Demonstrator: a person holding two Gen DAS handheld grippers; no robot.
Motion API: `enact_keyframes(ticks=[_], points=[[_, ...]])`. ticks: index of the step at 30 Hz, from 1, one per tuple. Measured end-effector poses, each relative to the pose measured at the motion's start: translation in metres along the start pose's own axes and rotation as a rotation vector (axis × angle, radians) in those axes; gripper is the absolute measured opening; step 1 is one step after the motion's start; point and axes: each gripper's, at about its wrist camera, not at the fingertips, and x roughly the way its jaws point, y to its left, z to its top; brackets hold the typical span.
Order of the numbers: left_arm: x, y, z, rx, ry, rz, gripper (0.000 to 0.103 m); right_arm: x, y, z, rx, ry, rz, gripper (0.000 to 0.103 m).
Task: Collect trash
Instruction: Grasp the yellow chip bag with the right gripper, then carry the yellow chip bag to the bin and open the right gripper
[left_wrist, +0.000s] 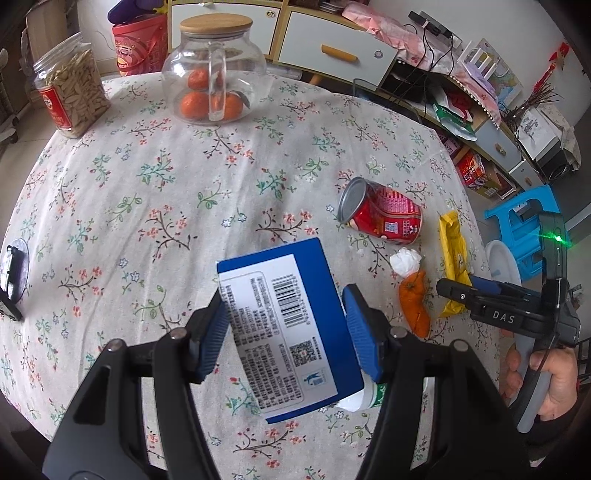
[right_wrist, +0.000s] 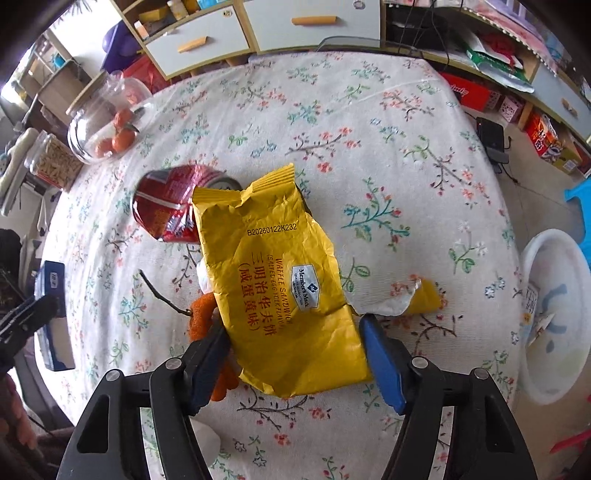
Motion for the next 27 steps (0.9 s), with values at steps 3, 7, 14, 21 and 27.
enact_keyframes(ticks=[3, 7, 14, 21, 27], points=[[0.000, -0.005, 0.002, 0.008, -0.007, -0.008, 0.062, -0.011, -0.004, -0.002, 0.007, -0.020, 0.007, 0.072], [0.000, -0.015, 0.004, 0.010, -0.016, -0.027, 0.062, -0.021, -0.015, -0.002, 0.025, -0.041, 0.008, 0.072], [0.005, -0.039, 0.007, 0.033, -0.020, -0.064, 0.062, -0.040, -0.055, -0.003, 0.101, -0.067, -0.008, 0.072], [0.015, -0.067, 0.010, 0.069, -0.008, -0.089, 0.062, -0.063, -0.120, -0.009, 0.221, -0.092, -0.045, 0.072], [0.024, -0.092, 0.010, 0.099, 0.003, -0.105, 0.062, -0.079, -0.188, -0.021, 0.363, -0.111, -0.082, 0.072]])
